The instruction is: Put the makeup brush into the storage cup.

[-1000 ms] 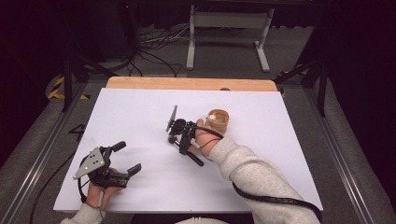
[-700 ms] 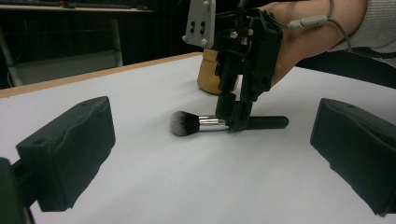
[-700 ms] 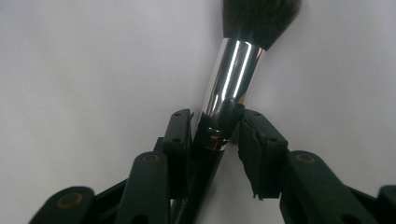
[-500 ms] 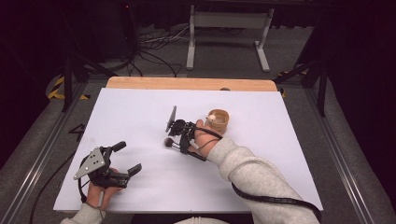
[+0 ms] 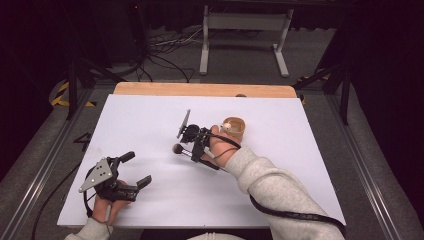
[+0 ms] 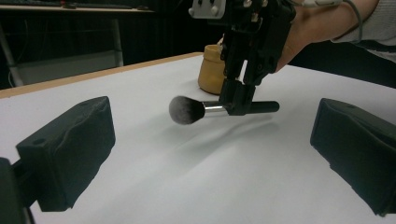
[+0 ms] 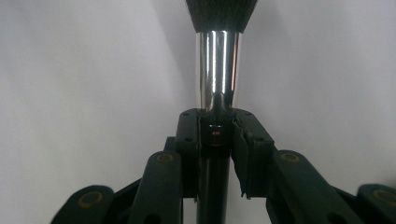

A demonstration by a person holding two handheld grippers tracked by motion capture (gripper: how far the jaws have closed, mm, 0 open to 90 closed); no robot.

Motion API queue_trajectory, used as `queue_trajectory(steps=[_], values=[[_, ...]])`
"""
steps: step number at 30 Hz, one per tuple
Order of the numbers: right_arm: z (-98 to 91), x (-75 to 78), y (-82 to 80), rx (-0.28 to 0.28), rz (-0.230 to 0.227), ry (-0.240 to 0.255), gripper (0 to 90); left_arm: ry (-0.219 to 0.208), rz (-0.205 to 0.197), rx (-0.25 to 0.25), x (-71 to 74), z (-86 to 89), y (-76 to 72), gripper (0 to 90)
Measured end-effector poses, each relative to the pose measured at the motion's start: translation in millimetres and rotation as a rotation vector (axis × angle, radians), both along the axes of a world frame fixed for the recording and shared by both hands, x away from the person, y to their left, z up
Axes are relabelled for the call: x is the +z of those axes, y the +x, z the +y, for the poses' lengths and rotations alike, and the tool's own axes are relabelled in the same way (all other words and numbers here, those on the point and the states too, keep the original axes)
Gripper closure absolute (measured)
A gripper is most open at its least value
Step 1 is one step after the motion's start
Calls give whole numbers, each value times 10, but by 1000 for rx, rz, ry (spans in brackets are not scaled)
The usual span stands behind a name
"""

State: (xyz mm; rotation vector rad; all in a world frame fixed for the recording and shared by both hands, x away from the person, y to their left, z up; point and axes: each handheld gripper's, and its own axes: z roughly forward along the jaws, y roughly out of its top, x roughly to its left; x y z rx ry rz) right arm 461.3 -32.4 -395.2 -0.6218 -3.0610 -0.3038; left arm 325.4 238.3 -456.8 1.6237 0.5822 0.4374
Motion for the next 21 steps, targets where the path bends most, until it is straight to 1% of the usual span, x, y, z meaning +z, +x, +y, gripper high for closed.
queue_trajectory(steps=[4,7,9,12,15,17,18,21], values=[[-35,99,-47,6,-37,54,734,5,-4,0,1,4,2,4],[-71,183,-98,4,-61,117,734,3,1,-1,0,3,1,5],[-84,213,-109,4,-70,125,733,3,0,0,-1,0,1,5],[-132,290,-140,-5,-83,180,733,1,-1,2,-2,-3,2,5],[-169,336,-164,-14,-100,223,733,2,0,3,-2,-2,1,4],[-201,373,-176,-11,-120,253,733,-1,-2,4,-3,-5,1,5],[-201,373,-176,-11,-120,253,733,1,0,3,-2,-3,1,5],[-247,426,-200,-16,-147,296,733,1,1,4,-3,-4,1,5]])
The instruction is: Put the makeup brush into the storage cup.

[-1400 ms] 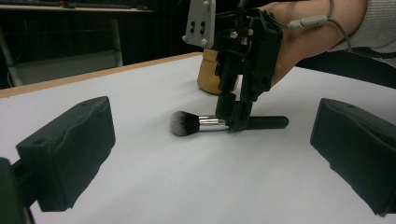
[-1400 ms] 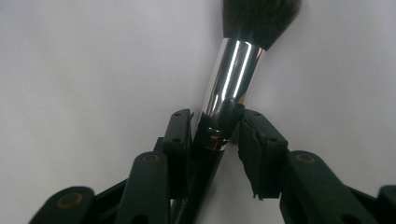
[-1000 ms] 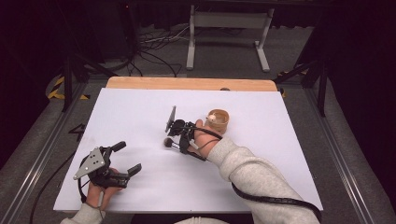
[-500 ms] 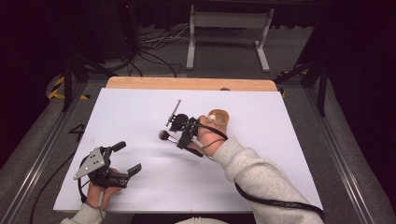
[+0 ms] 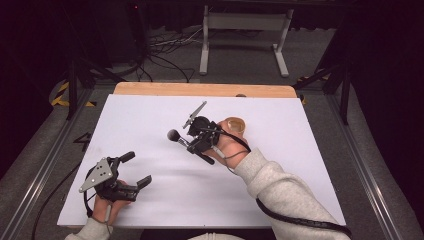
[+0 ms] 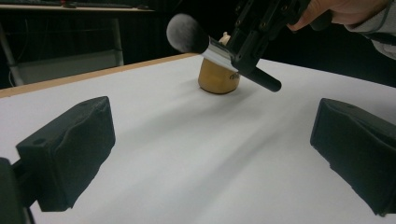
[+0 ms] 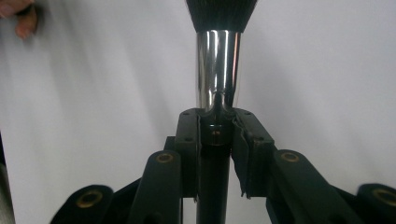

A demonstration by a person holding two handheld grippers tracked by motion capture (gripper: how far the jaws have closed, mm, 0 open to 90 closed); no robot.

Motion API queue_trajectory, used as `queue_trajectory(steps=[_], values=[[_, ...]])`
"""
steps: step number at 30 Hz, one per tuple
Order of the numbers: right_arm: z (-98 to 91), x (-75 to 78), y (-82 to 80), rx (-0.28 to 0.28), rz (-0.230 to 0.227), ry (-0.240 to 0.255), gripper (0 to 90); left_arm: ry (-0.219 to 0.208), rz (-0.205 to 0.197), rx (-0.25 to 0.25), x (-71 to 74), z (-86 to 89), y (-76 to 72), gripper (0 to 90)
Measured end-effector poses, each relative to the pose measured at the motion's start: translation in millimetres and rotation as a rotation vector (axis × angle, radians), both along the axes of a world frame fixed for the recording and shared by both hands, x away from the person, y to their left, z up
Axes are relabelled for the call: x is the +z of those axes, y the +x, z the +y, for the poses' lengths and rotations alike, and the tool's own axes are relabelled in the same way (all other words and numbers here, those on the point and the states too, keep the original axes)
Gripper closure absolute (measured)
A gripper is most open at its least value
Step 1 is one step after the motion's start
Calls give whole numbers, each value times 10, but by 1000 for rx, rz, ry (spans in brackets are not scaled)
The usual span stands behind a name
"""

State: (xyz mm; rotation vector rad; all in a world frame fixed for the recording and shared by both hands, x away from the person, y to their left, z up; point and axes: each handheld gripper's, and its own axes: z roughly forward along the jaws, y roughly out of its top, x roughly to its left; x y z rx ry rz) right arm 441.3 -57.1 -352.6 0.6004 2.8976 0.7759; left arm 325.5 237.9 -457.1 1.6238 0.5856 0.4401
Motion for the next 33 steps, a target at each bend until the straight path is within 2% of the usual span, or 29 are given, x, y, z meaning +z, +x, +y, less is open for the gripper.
queue_trajectory(steps=[8,17,21,33], values=[[-111,126,-64,-6,-77,109,733,0,0,2,1,-1,-2,5],[-320,226,-71,-65,-140,260,733,13,-10,-2,2,-11,1,5],[-402,249,-100,-76,-185,320,733,16,-5,-1,4,-1,0,5],[-569,301,-166,-106,-264,431,733,17,-12,-1,2,-8,4,5]])
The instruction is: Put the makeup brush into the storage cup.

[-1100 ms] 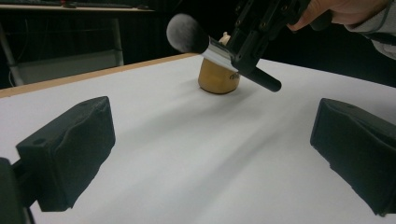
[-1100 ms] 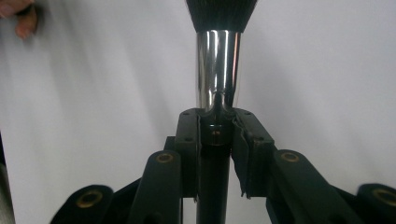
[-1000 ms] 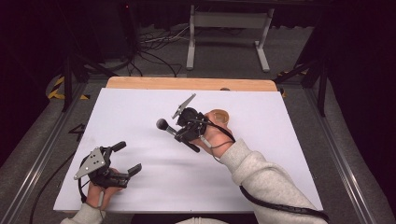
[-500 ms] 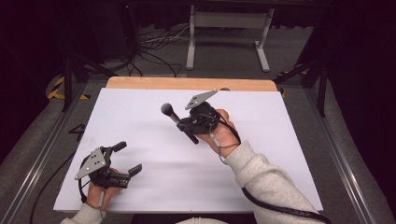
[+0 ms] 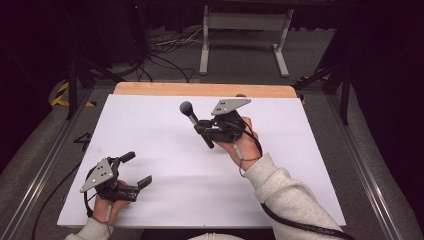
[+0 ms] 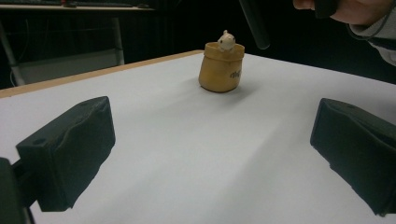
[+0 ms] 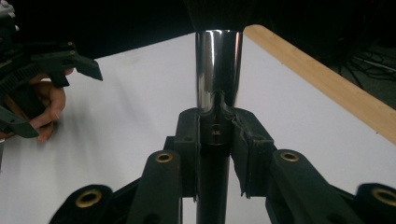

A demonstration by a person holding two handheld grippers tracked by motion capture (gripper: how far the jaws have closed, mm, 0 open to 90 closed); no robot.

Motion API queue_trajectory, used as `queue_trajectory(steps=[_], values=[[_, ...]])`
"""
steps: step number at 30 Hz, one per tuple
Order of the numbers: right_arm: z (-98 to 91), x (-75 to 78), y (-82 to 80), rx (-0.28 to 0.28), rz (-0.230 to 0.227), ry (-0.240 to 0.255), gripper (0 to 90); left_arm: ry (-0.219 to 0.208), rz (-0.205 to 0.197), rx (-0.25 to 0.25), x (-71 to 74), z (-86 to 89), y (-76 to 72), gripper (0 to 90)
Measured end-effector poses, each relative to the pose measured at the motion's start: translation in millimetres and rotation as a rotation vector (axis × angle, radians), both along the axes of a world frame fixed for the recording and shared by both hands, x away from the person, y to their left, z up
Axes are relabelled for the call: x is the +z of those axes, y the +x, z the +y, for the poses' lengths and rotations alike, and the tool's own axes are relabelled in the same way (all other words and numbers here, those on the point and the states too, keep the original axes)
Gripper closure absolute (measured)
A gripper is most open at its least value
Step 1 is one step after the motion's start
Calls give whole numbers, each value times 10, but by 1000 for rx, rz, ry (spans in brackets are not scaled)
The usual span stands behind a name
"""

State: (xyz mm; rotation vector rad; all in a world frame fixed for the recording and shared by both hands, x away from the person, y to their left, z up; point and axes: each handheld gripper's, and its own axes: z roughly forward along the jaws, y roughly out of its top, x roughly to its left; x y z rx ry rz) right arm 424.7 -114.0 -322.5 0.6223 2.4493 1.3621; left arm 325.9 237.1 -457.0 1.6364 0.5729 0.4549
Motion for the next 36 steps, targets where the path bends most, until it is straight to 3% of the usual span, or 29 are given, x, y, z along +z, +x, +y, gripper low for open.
queue_trajectory(steps=[6,17,23,36], values=[[-56,13,-36,-13,-54,56,733,-2,5,1,1,2,-3,4],[-178,44,-41,-60,-90,140,733,-3,8,1,1,3,-4,4],[-257,48,-34,-106,-131,179,733,0,6,1,4,4,-5,4],[-446,3,100,-214,-155,252,733,-2,9,2,1,2,-3,4]])
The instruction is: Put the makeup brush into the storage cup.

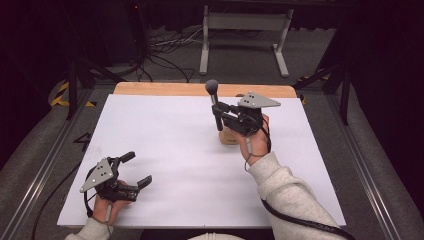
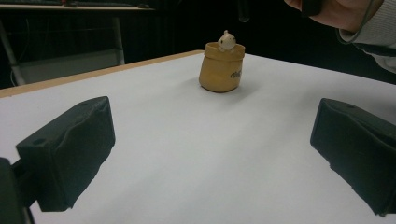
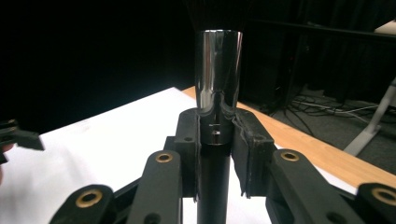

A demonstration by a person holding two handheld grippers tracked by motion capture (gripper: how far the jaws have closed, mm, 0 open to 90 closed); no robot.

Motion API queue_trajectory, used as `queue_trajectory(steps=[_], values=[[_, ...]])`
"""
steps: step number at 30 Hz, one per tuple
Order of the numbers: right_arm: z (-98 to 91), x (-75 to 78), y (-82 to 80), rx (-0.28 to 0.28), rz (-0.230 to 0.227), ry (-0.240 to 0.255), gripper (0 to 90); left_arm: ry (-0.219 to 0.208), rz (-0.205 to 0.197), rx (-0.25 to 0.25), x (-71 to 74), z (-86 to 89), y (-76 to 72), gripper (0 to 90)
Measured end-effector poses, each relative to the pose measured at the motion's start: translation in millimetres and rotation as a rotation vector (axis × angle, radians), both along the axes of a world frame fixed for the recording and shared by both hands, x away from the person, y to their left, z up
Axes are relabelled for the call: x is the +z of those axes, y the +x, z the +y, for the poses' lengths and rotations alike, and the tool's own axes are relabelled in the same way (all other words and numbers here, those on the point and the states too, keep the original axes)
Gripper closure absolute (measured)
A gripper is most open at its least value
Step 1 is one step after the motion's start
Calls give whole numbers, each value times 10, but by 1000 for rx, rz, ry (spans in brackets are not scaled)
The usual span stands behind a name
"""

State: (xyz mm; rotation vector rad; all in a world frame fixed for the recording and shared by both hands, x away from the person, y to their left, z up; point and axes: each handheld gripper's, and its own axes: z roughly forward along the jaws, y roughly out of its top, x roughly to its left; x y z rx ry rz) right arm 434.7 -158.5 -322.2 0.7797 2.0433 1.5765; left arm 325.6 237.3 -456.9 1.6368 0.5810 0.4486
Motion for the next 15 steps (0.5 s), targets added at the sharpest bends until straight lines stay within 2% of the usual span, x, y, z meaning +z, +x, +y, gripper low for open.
queue_trajectory(steps=[15], values=[[-112,-24,95,-131,-47,1,733,-6,4,4,-5,-1,1,4]])
